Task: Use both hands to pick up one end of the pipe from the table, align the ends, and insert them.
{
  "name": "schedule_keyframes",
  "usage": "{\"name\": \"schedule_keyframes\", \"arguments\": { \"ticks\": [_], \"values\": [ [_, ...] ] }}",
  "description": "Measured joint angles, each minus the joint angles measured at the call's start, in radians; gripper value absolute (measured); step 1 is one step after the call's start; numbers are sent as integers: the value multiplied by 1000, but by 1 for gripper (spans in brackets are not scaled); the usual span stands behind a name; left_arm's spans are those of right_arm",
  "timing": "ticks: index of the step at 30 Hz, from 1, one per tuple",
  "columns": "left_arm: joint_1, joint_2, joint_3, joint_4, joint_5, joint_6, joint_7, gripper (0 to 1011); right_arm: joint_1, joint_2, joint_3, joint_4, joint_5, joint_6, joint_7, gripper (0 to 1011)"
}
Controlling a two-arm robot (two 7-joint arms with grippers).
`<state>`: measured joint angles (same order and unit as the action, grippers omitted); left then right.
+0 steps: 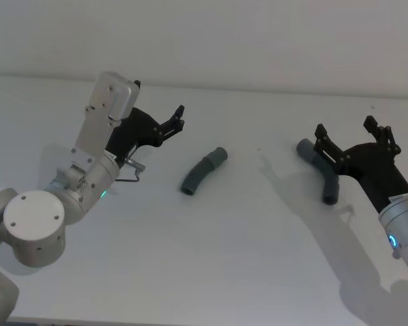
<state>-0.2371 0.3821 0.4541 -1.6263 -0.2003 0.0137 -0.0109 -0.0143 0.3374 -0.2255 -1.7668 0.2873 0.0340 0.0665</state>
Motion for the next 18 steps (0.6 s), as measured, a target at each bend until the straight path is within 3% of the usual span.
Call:
{"name": "schedule_keyframes", "arguments": {
  "ticks": [18],
  "values": [
    [0, 0, 0, 0, 0, 0, 0, 1002, 0, 0, 0, 0, 0, 0, 0, 1004]
  ]
}}
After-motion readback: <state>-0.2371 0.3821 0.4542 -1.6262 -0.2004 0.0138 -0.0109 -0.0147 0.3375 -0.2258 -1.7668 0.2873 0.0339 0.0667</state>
